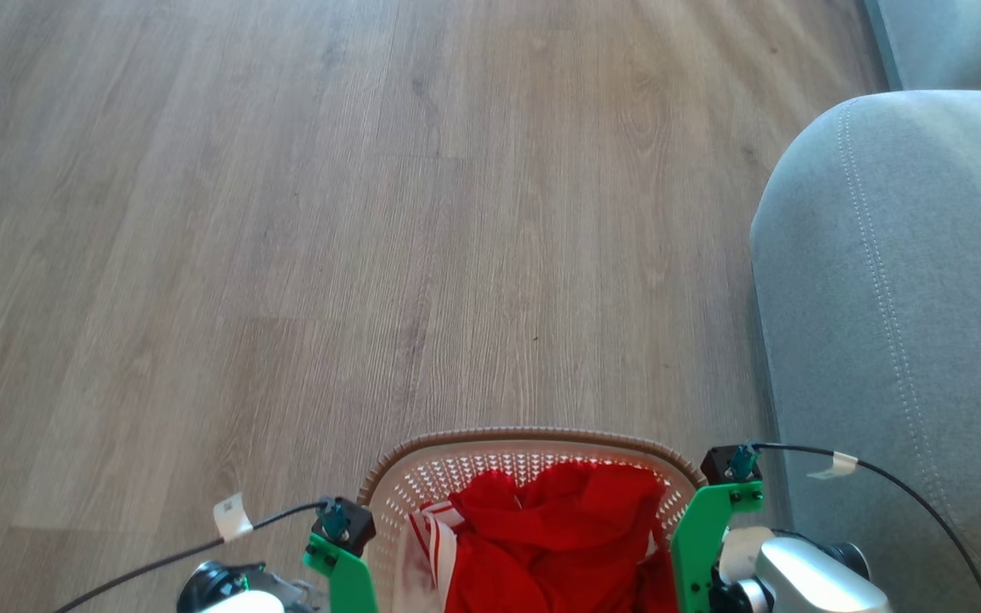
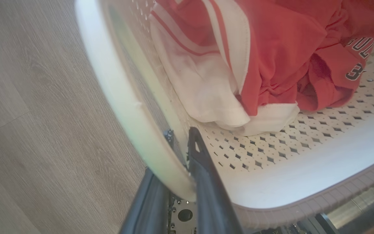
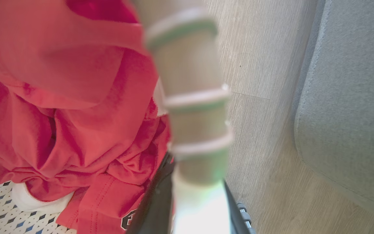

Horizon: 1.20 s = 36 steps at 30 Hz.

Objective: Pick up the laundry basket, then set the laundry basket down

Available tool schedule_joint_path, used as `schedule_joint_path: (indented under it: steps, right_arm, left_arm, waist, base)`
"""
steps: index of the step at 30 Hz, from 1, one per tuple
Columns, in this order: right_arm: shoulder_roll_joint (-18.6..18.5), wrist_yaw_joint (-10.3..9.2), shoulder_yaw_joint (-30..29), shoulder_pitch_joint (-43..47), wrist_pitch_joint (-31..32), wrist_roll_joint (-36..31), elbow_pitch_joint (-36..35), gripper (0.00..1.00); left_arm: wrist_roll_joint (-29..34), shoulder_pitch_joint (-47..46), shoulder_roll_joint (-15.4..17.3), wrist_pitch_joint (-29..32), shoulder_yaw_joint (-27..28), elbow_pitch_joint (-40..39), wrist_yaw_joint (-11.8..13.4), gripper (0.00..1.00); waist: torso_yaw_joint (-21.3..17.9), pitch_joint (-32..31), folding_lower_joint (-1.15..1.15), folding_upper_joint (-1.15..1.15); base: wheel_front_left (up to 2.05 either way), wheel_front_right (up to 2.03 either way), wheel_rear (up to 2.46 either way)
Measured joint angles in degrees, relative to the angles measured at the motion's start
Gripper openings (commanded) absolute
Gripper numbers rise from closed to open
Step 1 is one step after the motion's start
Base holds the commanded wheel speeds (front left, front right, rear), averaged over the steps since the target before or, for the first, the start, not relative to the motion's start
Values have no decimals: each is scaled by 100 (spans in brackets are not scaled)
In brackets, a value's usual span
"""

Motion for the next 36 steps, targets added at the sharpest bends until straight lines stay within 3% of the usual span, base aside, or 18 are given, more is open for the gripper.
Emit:
schedule_joint_path:
  steps: [36]
  right_arm:
    - [0, 0, -268, -3, 56, -266, -163, 0]
  left_arm:
    - [0, -25, 5, -94, 5, -19, 96, 0]
  waist:
    - [-2, 319, 0, 0]
  base:
    - [0, 0, 0]
